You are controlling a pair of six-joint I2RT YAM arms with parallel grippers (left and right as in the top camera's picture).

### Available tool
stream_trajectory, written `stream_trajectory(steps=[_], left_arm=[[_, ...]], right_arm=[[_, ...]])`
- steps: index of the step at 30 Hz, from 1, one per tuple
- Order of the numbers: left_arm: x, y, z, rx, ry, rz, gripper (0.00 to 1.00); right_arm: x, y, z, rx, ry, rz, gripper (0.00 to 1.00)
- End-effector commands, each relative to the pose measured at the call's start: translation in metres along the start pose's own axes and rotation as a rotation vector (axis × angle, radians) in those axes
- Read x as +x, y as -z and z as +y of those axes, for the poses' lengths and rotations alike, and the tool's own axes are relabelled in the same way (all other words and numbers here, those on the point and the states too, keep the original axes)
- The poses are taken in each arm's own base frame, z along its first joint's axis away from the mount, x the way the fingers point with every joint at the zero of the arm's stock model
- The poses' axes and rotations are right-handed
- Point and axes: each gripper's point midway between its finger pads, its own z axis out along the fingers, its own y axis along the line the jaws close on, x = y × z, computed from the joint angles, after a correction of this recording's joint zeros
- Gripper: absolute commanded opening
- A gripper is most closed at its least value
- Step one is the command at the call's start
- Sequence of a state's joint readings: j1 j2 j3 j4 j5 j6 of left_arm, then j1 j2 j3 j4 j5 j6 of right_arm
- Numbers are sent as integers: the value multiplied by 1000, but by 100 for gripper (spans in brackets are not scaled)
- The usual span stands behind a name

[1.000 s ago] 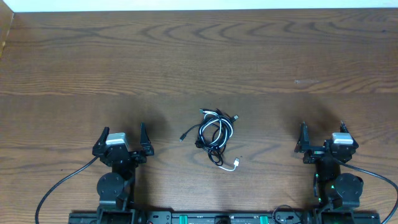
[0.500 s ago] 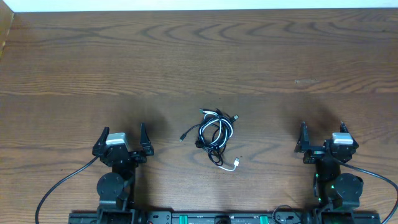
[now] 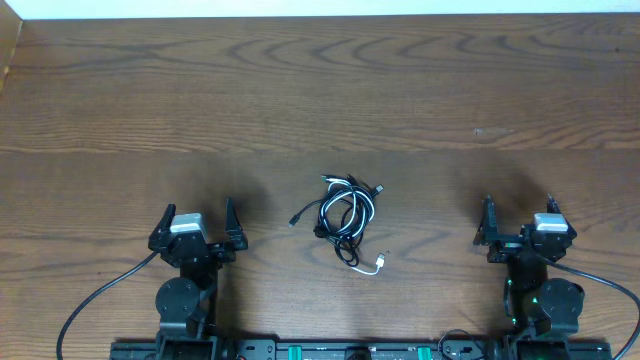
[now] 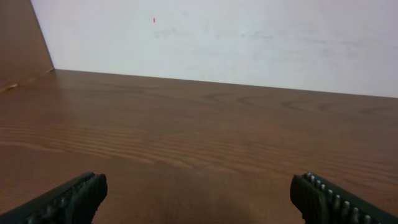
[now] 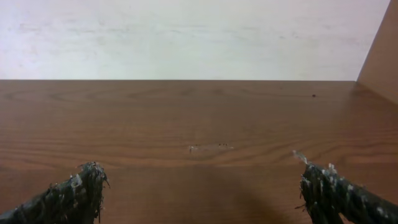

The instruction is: Untangle cables

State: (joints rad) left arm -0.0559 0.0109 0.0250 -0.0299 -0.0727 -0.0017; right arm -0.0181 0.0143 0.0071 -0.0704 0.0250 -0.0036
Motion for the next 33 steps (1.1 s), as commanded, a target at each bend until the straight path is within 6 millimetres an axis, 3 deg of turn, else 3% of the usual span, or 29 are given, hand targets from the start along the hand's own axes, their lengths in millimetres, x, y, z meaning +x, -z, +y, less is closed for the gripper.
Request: stream_trajectory(steps=[1, 22, 33], left_arm=[[17, -1, 3, -14, -11, 51, 100], [18, -1, 4, -17, -13, 57, 100], [20, -6, 4, -25, -26, 157, 100]], right_arm=[[0, 0, 1, -5, -18, -3, 99], [0, 0, 1, -4, -18, -3, 99], [0, 0, 1, -4, -18, -3, 99]])
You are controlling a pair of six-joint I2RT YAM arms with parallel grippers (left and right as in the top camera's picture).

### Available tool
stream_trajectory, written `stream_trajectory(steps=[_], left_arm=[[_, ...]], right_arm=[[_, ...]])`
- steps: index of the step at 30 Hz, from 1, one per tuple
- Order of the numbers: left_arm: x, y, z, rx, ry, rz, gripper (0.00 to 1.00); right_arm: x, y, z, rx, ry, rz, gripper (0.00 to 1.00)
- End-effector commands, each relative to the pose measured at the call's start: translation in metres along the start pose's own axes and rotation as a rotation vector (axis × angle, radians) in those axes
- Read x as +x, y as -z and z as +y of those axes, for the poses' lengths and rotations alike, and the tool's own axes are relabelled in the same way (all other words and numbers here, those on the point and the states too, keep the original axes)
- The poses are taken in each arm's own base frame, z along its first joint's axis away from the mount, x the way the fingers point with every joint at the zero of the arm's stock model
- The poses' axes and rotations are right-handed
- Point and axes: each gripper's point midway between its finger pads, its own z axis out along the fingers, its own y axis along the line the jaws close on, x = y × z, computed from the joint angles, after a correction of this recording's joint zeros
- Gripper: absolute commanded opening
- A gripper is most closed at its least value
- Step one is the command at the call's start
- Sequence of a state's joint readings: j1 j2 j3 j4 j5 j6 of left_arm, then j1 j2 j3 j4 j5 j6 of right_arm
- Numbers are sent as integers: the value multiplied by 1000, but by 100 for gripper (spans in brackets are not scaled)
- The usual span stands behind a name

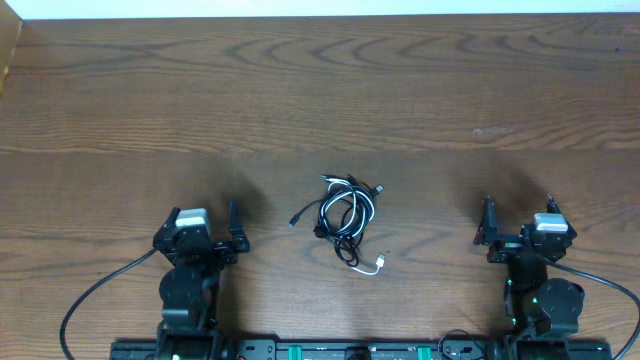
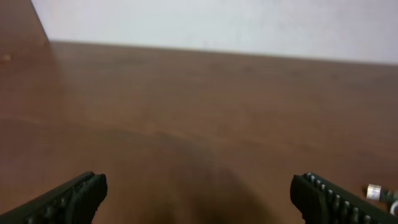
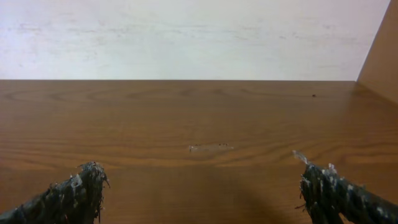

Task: Untangle cables
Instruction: 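Move the left gripper forward over the tangled black and white cables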

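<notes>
A small tangle of black and white cables (image 1: pixel 345 215) lies near the middle of the wooden table (image 1: pixel 320 100), with a white plug end (image 1: pixel 381 264) trailing toward the front. My left gripper (image 1: pixel 200 218) stands open at the front left, well left of the tangle. In the left wrist view its gripper (image 2: pixel 199 199) has nothing between its fingers, and a small white connector (image 2: pixel 376 191) shows at the right edge. My right gripper (image 1: pixel 520 215) stands open at the front right, also apart from the cables, with only bare wood between its fingers (image 3: pixel 74 193).
A white wall (image 3: pixel 186 37) runs along the table's far edge. A raised wooden side panel (image 3: pixel 382 56) borders the right side. Black arm cables (image 1: pixel 90 300) loop off the front edge by both arm bases.
My left gripper has turned slightly toward the right and tilted down, so its wrist view now catches a white connector at its right edge. The right arm and the cables have not moved.
</notes>
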State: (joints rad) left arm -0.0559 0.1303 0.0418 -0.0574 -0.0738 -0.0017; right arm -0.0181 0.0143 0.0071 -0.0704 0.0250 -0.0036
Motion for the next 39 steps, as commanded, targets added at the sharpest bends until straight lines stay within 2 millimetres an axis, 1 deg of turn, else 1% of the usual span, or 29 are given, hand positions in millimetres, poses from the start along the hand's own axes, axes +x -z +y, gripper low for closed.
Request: stream_trajectory(steps=[1, 17, 22, 34, 39], left_arm=[[-5, -1, 2, -16, -10, 41, 100], [6, -23, -2, -21, -41, 295, 100], [11, -28, -3, -21, -47, 345, 100], [17, -30, -4, -22, -61, 483, 100], [20, -31, -12, 20, -56, 550, 100]], right_arm=[[0, 0, 1, -4, -18, -3, 99], [0, 0, 1, -5, -18, -3, 99], [0, 0, 1, -5, -18, -3, 99], [0, 0, 1, -4, -18, -3, 99], [0, 0, 1, -5, -18, -3, 99]])
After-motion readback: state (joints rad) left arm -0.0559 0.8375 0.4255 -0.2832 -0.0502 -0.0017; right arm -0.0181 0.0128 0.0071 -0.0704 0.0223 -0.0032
